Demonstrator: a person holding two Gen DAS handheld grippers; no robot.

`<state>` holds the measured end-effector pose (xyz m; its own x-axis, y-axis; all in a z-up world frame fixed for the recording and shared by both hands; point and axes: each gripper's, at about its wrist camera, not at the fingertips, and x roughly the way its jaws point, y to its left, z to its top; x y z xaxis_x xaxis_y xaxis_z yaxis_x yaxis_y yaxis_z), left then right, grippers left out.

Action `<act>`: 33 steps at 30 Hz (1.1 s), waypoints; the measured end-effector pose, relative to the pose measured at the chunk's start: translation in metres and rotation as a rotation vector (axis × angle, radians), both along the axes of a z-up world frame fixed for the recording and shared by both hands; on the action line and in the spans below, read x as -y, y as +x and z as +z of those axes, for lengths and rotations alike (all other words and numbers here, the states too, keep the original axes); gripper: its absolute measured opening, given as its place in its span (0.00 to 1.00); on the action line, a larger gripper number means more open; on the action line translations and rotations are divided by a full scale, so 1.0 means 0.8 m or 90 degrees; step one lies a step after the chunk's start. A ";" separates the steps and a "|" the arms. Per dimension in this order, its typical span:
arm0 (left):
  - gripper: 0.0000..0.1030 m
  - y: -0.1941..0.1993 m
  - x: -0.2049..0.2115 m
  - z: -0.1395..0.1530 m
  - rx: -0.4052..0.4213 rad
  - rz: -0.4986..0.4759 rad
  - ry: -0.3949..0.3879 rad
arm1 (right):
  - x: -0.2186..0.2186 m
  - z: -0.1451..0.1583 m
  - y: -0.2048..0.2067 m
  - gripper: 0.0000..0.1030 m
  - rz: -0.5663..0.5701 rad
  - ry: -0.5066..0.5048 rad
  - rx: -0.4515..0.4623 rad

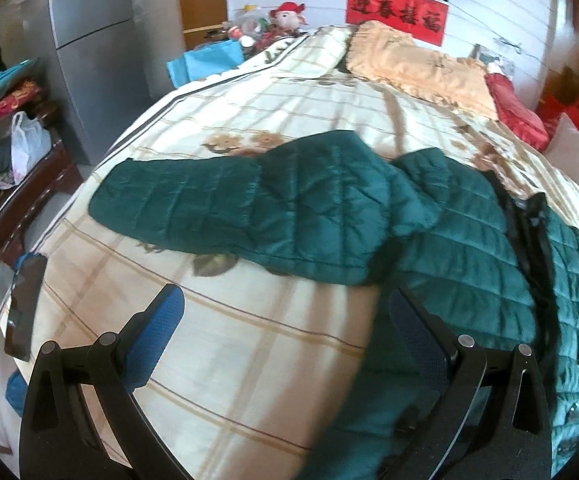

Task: Fold large clothes
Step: 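Move the left tool to the nearest sleeve cuff and grasp it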

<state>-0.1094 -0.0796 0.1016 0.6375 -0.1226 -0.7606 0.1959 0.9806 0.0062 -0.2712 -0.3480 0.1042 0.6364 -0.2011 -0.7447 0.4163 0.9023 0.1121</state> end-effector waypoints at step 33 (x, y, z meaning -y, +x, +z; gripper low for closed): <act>0.99 0.178 -0.207 -0.081 -0.054 0.281 -0.075 | -0.013 -0.024 0.023 1.00 0.030 -0.008 -0.079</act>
